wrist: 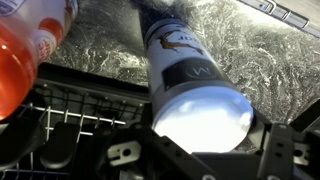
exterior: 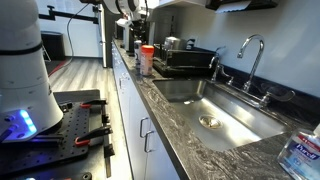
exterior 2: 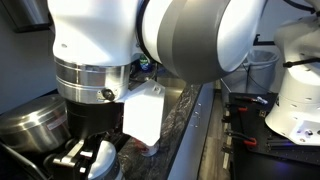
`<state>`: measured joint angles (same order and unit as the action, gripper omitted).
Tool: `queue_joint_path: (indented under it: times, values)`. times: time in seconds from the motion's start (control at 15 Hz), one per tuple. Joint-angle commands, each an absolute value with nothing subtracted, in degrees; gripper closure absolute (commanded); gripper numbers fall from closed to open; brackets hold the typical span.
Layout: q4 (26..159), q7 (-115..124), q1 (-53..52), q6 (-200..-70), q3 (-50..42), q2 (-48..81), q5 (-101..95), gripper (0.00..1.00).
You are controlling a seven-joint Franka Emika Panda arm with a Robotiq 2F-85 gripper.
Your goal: Remove the white bottle from the dish rack
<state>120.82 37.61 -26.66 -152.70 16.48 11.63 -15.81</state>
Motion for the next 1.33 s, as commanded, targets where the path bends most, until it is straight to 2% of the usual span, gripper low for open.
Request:
queue_joint_path:
  times: [0.0, 0.07, 0.13, 0.2, 1.27]
  values:
    - [121.09, 39.02, -27.93, -153.81, 15.27, 11.49, -17.56, 0.39]
    - [121.10, 38.91, -27.92, -153.80, 15.33, 11.46, -17.51, 0.39]
    - [121.07, 38.75, -27.91, -153.75, 15.41, 11.43, -17.45, 0.03]
    - [121.08, 38.71, -27.93, -153.72, 15.43, 11.34, -17.50, 0.01]
    - [122.89, 35.95, -26.77, -150.71, 19.28, 1.10, -12.02, 0.00]
